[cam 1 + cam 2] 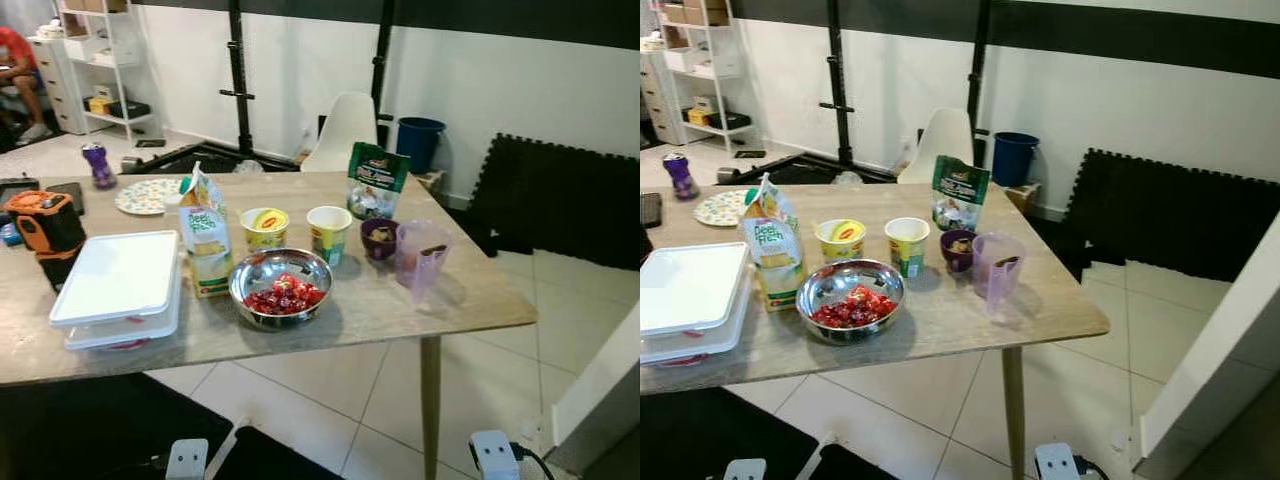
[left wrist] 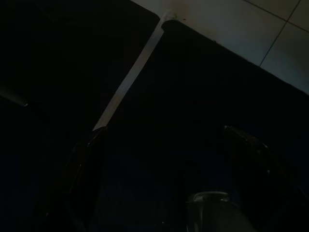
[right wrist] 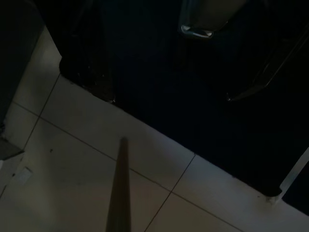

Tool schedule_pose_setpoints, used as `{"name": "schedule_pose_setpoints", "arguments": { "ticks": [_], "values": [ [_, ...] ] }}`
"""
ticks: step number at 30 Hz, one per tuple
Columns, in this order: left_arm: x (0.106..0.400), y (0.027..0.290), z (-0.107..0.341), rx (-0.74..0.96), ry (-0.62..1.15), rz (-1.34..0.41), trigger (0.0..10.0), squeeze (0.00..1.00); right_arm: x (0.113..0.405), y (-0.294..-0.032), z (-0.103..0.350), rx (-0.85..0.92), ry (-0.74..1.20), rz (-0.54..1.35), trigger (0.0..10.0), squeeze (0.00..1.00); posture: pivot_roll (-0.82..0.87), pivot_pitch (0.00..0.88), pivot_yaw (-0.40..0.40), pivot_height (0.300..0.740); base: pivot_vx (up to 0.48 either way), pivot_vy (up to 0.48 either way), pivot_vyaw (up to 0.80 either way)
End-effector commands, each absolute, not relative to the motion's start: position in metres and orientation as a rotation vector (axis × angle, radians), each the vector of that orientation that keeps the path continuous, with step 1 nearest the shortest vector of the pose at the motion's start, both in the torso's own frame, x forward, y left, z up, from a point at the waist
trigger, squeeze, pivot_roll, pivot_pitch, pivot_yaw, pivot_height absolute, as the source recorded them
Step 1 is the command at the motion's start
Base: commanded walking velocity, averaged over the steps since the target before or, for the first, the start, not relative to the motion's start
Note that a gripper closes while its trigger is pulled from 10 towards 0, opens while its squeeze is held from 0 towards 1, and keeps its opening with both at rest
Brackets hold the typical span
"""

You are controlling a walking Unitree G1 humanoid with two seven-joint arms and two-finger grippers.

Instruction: Restocking fridge

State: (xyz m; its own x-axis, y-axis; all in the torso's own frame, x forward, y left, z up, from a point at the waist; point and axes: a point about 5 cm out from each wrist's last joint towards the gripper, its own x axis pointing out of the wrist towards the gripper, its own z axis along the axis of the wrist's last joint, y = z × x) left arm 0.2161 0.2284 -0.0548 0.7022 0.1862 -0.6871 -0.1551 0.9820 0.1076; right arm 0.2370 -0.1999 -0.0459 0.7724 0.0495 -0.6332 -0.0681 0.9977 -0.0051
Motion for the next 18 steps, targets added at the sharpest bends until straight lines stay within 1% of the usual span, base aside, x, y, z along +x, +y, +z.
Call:
{"name": "schedule_pose_setpoints", "arguments": {
  "ticks": [1, 8, 13, 18],
  "values": [
    [0.219, 0.228, -0.053, 0.056, 0.773, 0.168, 10.0, 0.0, 0.229, -0.201, -0.051, -0.006, 0.708, 0.035, 10.0, 0.0, 0.05, 0.085, -0.012, 0.74, 0.0, 0.0, 0.0],
    [0.23, 0.233, -0.045, 0.069, 0.75, 0.155, 10.0, 0.0, 0.225, -0.2, -0.054, 0.047, 0.699, 0.006, 10.0, 0.0, 0.09, 0.088, 0.007, 0.74, 0.0, 0.0, 0.0],
    [0.226, 0.245, -0.043, 0.09, 0.752, 0.168, 10.0, 0.0, 0.225, -0.19, -0.055, 0.073, 0.7, 0.009, 10.0, 0.0, 0.12, 0.085, 0.018, 0.74, 0.0, 0.0, 0.0],
    [0.226, 0.245, -0.044, 0.091, 0.755, 0.167, 10.0, 0.0, 0.225, -0.185, -0.056, 0.089, 0.697, 0.013, 10.0, 0.0, 0.12, 0.084, 0.02, 0.74, 0.0, 0.0, 0.0]
  ]
}}
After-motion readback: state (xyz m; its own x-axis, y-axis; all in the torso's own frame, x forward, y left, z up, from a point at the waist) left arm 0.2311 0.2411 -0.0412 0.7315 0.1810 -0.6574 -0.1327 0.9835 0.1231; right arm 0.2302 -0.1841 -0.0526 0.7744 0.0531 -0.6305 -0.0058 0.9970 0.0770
